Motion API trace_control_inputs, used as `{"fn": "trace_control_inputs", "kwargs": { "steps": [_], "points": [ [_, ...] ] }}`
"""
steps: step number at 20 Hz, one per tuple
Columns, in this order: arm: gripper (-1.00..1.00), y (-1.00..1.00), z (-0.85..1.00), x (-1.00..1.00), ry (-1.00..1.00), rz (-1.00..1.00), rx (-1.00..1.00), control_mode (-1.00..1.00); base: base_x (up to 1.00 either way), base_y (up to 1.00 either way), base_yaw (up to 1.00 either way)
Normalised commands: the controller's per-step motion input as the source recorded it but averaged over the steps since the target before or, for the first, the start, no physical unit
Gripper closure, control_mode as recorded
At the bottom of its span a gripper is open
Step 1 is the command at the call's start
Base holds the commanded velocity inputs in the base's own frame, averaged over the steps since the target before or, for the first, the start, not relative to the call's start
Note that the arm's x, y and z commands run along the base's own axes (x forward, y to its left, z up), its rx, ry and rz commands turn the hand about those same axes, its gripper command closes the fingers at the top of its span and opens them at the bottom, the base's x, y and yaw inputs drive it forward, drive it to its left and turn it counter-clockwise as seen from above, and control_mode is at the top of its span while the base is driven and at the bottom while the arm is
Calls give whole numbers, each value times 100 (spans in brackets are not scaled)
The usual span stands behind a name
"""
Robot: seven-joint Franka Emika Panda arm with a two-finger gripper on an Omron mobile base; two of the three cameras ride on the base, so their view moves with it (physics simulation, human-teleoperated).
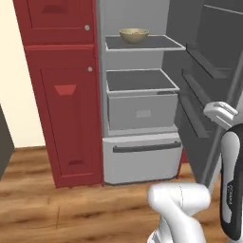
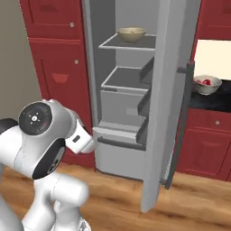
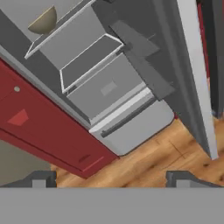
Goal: Place the bowl with the onion and lime on the top shelf of the fridge. Place the bowl with the steaks on the second highest shelf of the fridge.
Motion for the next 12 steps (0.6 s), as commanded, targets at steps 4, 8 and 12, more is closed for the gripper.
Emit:
{"fn": "trace_control_inputs", "kwargs": {
  "steps": [4, 8, 12],
  "points": [
    [-100, 0, 0, 0, 0, 0, 0, 100, -100, -79, 0],
    [-100, 0, 0, 0, 0, 0, 0, 100, -90, -96, -8],
    [-100, 0, 0, 0, 0, 0, 0, 100, 47, -100, -16]
  ]
}}
